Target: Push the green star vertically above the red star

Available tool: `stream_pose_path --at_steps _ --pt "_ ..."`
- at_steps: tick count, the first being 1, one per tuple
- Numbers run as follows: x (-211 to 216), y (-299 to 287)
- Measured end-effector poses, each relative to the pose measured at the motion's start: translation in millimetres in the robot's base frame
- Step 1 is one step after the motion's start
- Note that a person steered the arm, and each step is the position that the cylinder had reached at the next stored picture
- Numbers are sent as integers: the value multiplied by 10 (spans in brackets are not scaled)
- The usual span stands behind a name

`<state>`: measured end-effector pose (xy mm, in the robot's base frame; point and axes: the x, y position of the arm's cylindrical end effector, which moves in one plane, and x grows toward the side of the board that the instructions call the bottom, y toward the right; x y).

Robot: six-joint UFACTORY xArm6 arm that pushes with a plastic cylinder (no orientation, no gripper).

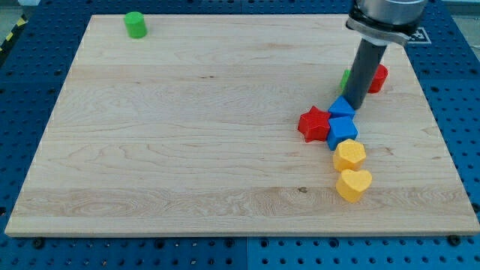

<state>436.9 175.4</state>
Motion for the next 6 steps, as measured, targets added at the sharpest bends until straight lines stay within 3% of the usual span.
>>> stream_pose_path --at_steps 1,4,6 --pt "217 269" --pt "-331 321" --pt "-661 -11"
